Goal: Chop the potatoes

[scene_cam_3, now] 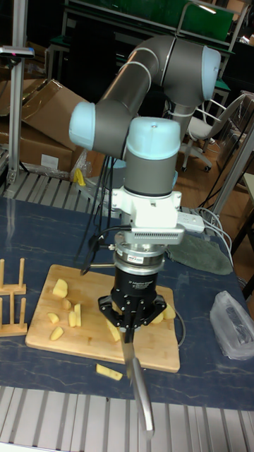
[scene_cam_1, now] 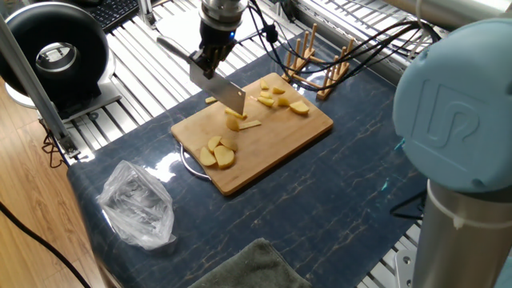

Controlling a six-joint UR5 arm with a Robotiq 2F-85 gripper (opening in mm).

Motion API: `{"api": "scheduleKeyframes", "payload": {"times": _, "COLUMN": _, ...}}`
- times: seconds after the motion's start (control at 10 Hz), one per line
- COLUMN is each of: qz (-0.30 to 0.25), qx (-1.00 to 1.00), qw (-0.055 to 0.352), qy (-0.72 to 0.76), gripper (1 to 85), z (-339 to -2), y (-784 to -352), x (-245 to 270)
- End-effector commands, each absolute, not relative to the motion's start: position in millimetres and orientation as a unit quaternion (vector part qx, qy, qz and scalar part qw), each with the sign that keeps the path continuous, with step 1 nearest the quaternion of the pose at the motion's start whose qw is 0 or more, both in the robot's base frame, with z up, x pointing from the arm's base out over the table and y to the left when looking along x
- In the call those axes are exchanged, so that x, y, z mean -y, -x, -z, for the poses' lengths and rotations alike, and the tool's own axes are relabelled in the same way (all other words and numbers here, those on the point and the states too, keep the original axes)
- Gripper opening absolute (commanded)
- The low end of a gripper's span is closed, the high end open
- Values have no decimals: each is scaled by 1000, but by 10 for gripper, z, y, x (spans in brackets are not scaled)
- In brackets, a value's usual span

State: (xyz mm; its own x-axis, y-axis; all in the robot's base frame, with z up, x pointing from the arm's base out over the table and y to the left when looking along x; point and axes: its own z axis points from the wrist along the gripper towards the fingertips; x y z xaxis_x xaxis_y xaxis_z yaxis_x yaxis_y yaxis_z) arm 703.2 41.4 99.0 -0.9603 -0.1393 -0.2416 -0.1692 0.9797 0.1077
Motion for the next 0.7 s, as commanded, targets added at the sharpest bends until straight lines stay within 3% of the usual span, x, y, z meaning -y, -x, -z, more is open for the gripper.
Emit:
{"api": "scheduleKeyframes", "payload": {"times": 0.0, "qz": -65, "qx": -985, "qw": 130, "qy": 87, "gripper": 10, "z": -907, "y": -7084, "x": -327}}
{"api": "scheduleKeyframes", "payload": {"times": 0.6, "qz": -83, "qx": -987, "qw": 124, "qy": 63, "gripper": 10, "z": -980, "y": -7007, "x": -543}}
